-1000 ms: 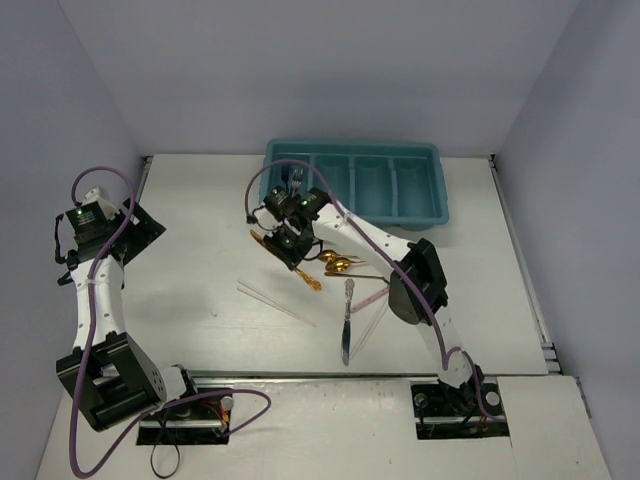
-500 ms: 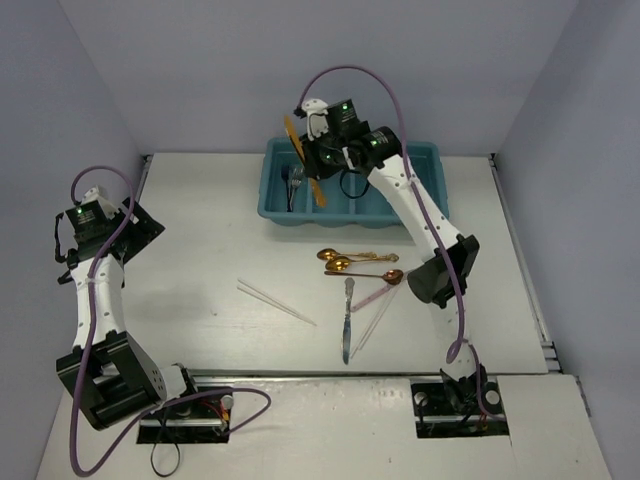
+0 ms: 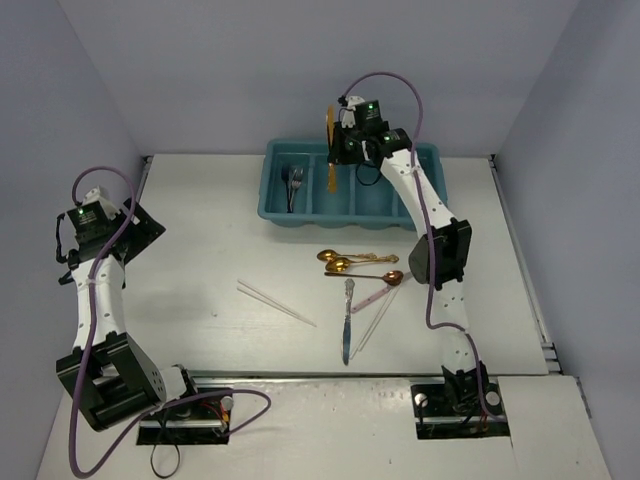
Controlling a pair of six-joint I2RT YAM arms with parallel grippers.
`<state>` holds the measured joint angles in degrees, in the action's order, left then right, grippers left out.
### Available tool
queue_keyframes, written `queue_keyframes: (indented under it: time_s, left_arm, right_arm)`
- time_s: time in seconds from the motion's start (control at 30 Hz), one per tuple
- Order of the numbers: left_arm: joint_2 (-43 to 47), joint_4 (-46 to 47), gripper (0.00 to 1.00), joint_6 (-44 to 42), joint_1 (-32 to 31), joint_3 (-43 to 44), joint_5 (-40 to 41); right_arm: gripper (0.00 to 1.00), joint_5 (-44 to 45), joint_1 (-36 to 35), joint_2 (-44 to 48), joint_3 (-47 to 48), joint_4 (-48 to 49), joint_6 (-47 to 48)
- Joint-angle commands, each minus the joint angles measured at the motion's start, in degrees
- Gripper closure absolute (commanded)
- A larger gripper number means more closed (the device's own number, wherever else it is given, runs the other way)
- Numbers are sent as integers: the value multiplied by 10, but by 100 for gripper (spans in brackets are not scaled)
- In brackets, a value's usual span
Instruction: Sort the eating utensils into containers
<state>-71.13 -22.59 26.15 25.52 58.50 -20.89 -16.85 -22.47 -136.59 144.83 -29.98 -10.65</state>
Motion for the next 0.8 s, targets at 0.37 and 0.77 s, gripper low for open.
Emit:
queue_keyframes:
  time_s: [0.37, 0.77]
  left_arm:
    - [14, 30, 24, -4, -2, 17, 5]
    - [14, 34, 24, 0, -2, 19, 4]
  right_arm:
    - [100, -60, 13, -34, -71, 75, -76]
    - [49, -91, 12, 4, -109, 73, -61]
